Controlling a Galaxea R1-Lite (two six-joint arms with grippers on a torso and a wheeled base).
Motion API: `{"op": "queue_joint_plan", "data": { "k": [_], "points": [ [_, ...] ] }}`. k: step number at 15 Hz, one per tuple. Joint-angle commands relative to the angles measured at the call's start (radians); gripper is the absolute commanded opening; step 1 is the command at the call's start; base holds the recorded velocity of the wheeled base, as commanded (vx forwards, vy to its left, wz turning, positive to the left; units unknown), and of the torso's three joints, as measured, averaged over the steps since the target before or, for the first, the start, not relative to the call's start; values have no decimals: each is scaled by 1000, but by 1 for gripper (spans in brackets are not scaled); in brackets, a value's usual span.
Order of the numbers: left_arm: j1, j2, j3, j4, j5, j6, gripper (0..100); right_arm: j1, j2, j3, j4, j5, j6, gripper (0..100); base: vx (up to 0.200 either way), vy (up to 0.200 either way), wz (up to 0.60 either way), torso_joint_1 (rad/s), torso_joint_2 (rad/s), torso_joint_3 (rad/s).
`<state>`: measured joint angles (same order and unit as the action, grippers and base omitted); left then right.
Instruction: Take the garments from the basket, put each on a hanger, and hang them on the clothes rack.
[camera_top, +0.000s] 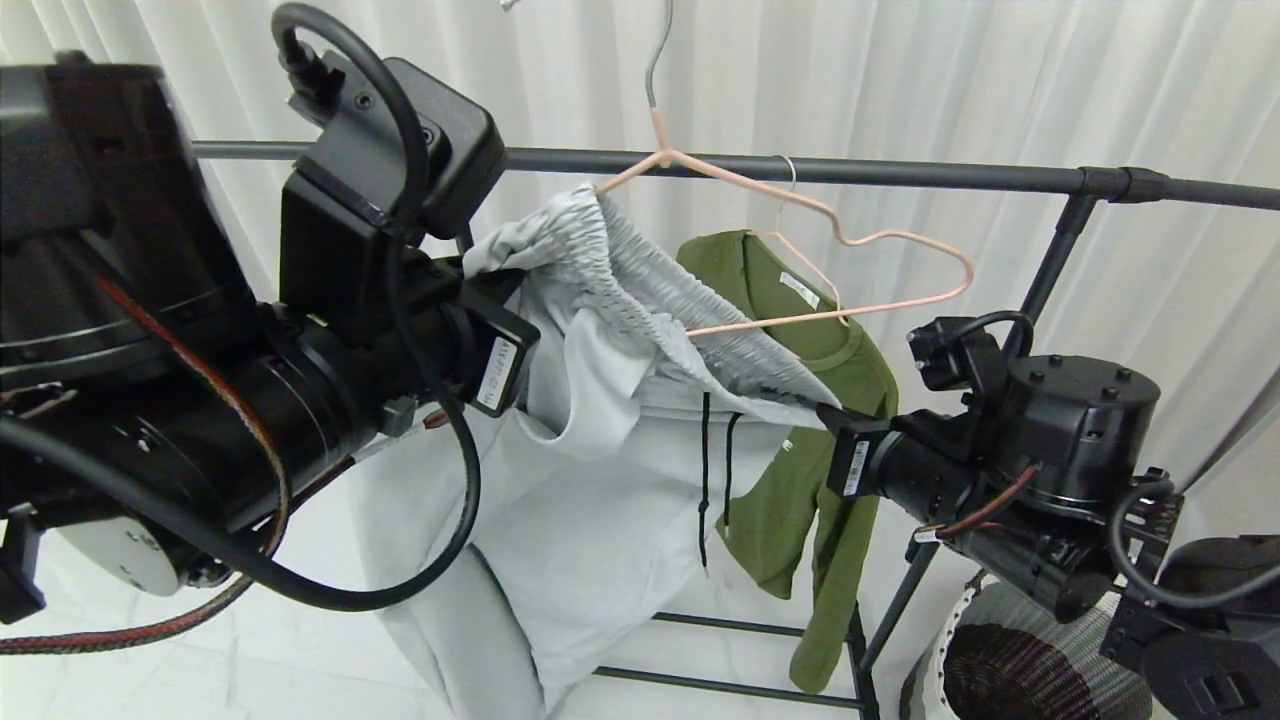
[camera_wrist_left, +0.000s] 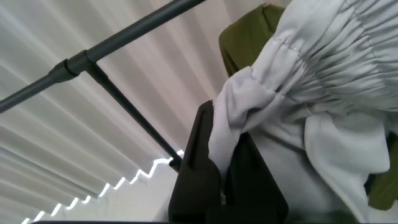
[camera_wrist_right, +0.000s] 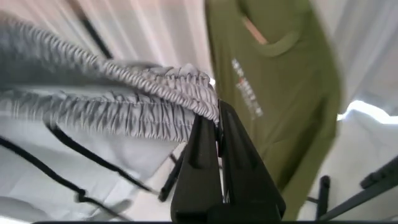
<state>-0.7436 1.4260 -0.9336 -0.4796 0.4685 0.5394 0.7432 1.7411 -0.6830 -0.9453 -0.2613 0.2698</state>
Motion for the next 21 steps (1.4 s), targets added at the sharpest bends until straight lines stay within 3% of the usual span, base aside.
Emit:
{"op": "queue_joint_plan", "data": {
  "k": [1,5,13,17,20,21],
  "points": [
    [35,-18,26,-1,-4,30,0,-31,-25,2,2,-1,0,0,0,0,0,0,0,0],
    [59,-21,53,-1,-5,70,0,-77,-41,2,0,-1,-29,0,0,0,0,0,0,0],
    [116,-30,82,-2,-2,143,0,-88,-48,-1,0,2,-64,0,0,0,0,0,0,0],
    [139,-21,133,-4,10,248,0,-85,-80,-6,0,17,-115,0,0,0,0,0,0,0],
    [98,28,108,-5,117,215,0,-62,-123,-6,2,82,-172,0,0,0,0,0,0,0],
    [64,57,79,-5,162,128,0,-31,-138,-4,5,93,-204,0,0,0,0,0,0,0]
  ]
}}
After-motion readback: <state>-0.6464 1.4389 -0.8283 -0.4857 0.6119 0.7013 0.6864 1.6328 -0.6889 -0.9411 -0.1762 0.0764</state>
